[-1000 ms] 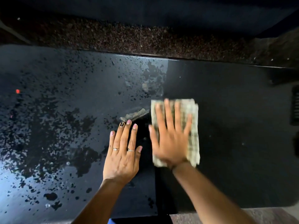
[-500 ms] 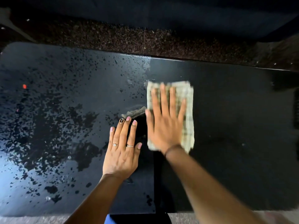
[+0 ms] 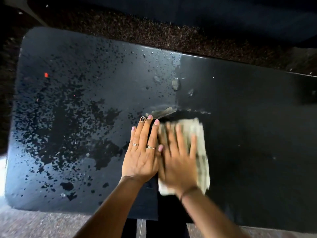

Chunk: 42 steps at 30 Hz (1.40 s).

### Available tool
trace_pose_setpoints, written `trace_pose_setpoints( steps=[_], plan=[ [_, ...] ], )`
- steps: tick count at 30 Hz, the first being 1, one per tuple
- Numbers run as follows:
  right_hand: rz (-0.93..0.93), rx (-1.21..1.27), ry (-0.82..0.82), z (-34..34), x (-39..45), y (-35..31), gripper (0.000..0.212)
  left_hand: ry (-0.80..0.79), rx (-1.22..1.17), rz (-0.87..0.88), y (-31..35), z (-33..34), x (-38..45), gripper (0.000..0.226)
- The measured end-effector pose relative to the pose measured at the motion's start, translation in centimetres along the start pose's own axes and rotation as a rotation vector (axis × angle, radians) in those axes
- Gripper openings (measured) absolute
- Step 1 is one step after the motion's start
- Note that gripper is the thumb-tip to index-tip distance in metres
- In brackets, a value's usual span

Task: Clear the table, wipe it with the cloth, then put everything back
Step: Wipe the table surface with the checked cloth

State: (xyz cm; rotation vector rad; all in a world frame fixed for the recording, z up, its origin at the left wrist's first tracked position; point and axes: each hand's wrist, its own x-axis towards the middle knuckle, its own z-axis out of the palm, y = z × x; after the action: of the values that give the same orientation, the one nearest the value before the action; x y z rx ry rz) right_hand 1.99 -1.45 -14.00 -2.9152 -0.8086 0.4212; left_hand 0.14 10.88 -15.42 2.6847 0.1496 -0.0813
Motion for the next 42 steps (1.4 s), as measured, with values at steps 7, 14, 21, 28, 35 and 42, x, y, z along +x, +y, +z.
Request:
trace_pose_setpoints(
  steps=[7, 14, 21, 28, 35, 42],
  plan=[
    [0.189, -0.025, 0.103, -4.7, 22.5, 3.5, 0.059, 0.086, -0.454, -0.141, 0.6, -1.6, 0.2, 0.057],
    [0.315, -0.035, 0.16, -3.3, 18.8, 0.3, 0.062, 0.169, -0.31, -0.165, -6.7, -5.9, -2.1, 0.059],
    [0.243, -0.028, -0.07, 2.4, -3.4, -11.1, 0.064, 0.249, -0.111, -0.384, -16.0, -9.1, -4.4, 0.06],
    [0.19, -0.051, -0.144, 4.2, -9.4, -13.2, 0.062, 0.339, -0.106, -0.778, -20.9, -10.6, -5.4, 0.055],
    [0.262, -0.055, 0.117, -0.9, 12.7, -8.1, 0.062, 0.203, -0.278, -1.309, -23.7, -12.8, -2.0, 0.071],
    [0.509, 0.035, 0.181, -4.1, 26.8, -5.8, 0.056, 0.209, -0.168, -1.315, -22.9, -12.6, -1.3, 0.068]
  ],
)
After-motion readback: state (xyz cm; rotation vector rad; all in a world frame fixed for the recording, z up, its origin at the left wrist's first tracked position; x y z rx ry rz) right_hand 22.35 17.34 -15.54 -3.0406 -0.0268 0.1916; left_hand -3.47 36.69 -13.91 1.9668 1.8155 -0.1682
